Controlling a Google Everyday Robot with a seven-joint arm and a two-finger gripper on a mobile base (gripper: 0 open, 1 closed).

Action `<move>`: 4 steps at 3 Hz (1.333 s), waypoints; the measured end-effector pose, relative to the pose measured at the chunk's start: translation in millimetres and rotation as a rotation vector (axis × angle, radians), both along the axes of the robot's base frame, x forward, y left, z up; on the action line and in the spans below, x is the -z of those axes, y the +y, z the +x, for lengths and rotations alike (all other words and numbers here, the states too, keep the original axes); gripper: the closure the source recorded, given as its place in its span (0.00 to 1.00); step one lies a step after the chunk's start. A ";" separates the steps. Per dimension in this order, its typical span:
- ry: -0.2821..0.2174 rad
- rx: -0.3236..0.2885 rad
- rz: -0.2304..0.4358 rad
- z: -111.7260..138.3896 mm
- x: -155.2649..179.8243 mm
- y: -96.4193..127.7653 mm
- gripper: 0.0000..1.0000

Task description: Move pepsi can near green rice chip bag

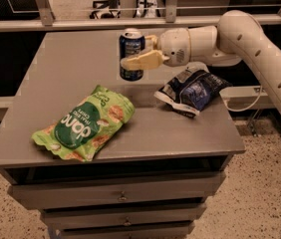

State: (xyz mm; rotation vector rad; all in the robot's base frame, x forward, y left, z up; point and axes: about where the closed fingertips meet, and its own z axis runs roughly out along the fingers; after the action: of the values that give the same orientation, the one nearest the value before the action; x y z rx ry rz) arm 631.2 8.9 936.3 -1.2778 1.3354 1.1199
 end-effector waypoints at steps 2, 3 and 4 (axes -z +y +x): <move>0.017 0.046 -0.110 -10.5 41.4 24.2 1.00; 0.008 0.081 -0.129 -11.3 53.5 18.6 0.85; 0.007 0.102 -0.144 -9.6 59.5 8.5 0.62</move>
Offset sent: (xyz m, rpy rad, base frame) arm -0.0132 0.0267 -0.0695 -0.1454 0.0169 -0.0802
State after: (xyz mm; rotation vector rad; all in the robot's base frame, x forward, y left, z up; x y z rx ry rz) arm 621.5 17.3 876.8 -1.2935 1.4919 0.9733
